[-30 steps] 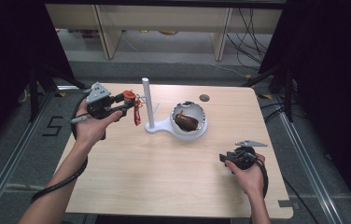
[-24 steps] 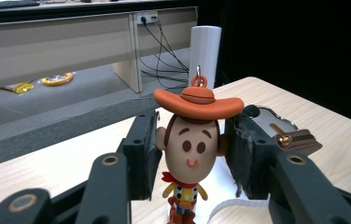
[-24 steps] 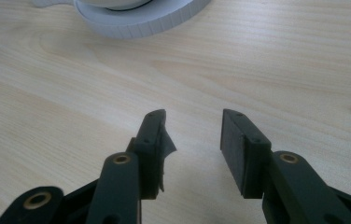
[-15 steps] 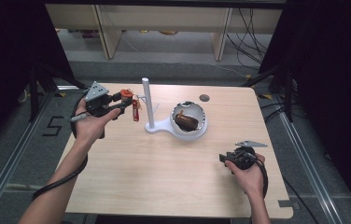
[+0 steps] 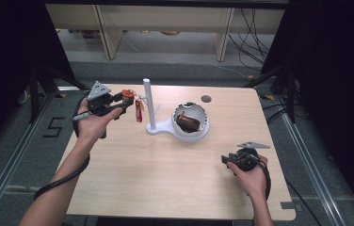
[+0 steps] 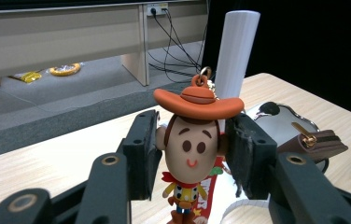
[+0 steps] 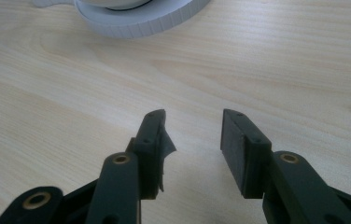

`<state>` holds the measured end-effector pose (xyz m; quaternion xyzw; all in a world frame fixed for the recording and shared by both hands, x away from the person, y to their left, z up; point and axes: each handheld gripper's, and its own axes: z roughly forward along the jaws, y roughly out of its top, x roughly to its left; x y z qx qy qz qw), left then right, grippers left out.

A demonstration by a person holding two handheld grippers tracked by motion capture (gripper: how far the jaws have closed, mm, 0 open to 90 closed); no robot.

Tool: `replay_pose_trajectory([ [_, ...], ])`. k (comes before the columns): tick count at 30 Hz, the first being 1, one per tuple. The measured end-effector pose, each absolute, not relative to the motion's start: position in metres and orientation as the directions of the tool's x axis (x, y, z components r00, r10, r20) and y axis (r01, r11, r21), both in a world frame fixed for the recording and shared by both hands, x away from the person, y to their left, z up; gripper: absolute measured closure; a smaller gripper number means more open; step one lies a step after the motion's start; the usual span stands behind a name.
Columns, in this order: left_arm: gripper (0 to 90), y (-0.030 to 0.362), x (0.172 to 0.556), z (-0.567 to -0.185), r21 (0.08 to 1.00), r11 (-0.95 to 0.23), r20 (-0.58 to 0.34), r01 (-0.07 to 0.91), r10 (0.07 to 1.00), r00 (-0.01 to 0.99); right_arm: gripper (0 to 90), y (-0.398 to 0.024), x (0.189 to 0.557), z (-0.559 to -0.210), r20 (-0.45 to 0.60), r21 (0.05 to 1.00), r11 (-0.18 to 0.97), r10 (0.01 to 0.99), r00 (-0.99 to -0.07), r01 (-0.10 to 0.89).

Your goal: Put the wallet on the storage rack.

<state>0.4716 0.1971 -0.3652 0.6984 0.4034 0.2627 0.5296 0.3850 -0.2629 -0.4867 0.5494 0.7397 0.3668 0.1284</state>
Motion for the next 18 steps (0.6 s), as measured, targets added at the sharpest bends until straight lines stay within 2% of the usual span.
replay_pose_trajectory([
  [18, 55.1, 0.1999, 0.4774, -0.3713, 0.945, -0.111, -0.068, 0.306, 0.852, 0.519, 60.8, -0.2618, 0.3844, -0.4874, 0.223, 0.677, 0.125, 0.905, -0.363, 0.726],
])
